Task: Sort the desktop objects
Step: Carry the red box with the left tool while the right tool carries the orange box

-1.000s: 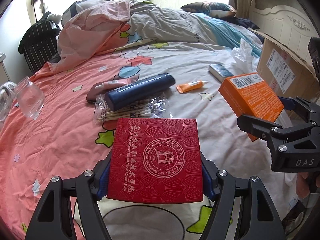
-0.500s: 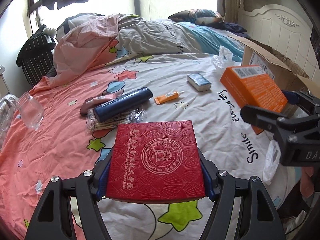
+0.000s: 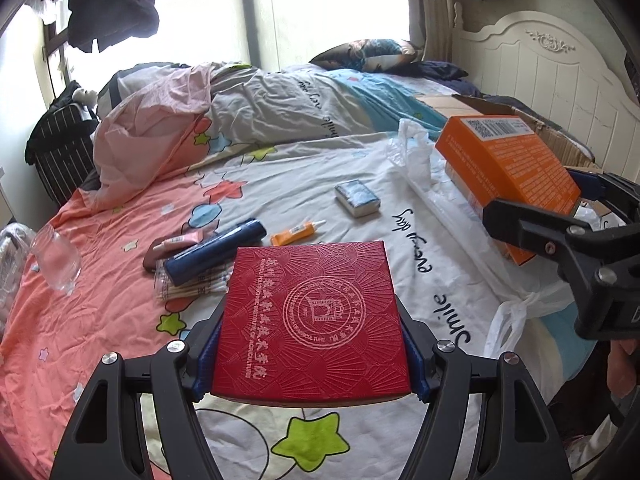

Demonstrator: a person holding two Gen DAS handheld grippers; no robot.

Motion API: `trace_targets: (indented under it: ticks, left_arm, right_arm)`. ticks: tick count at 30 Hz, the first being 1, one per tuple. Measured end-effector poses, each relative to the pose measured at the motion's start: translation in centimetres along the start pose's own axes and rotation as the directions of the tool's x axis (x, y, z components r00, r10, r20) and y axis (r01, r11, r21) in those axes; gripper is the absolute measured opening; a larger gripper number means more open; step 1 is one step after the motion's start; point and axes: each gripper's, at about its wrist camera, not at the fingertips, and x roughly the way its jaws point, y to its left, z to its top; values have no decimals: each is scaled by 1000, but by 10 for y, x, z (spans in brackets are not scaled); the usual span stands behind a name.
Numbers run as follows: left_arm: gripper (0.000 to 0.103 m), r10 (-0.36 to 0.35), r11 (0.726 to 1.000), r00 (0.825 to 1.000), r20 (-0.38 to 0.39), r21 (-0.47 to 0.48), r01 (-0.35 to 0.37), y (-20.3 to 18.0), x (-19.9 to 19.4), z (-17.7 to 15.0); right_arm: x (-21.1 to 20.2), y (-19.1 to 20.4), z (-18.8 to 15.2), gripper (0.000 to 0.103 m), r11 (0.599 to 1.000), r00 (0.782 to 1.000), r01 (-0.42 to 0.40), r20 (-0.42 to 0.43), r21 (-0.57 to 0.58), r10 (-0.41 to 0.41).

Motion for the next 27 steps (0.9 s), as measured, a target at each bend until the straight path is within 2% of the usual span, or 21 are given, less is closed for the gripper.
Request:
trace_targets:
  ticks: [27]
  left_arm:
    - [73, -56, 993, 994, 92, 112, 45, -72, -19, 50]
  right_arm:
    - [-49, -70, -1, 101, 992, 993, 88, 67, 93, -94]
